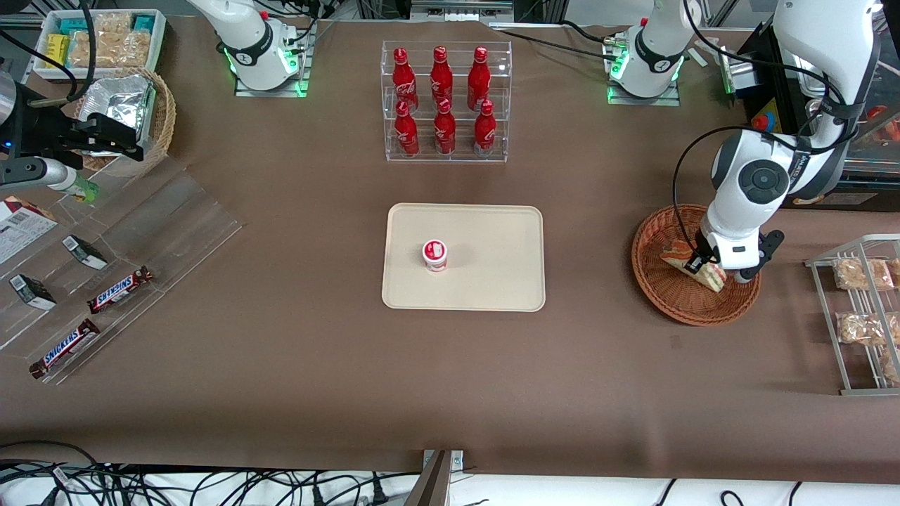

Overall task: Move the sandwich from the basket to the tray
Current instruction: 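Close the left gripper on the sandwich's crust edge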

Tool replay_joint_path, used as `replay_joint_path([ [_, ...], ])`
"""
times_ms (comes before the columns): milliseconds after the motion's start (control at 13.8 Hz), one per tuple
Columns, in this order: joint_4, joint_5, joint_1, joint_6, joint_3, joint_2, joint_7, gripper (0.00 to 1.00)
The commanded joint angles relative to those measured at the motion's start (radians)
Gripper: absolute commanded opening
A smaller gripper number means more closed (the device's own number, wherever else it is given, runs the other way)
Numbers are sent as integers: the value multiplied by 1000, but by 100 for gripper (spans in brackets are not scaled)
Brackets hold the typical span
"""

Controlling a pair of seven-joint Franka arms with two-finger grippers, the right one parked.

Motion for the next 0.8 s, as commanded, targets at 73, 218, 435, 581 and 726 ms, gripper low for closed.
replay_joint_path([
  [73, -6, 39, 2, -61, -13, -71, -17, 0],
  [218, 15, 36, -6, -122, -25, -101, 26, 0],
  [435, 112, -31, -3, -269, -69, -112, 115, 0],
  [581, 198, -112, -3, -378, -91, -112, 197, 0],
  [726, 273, -140, -4, -476, -115, -112, 239, 0],
])
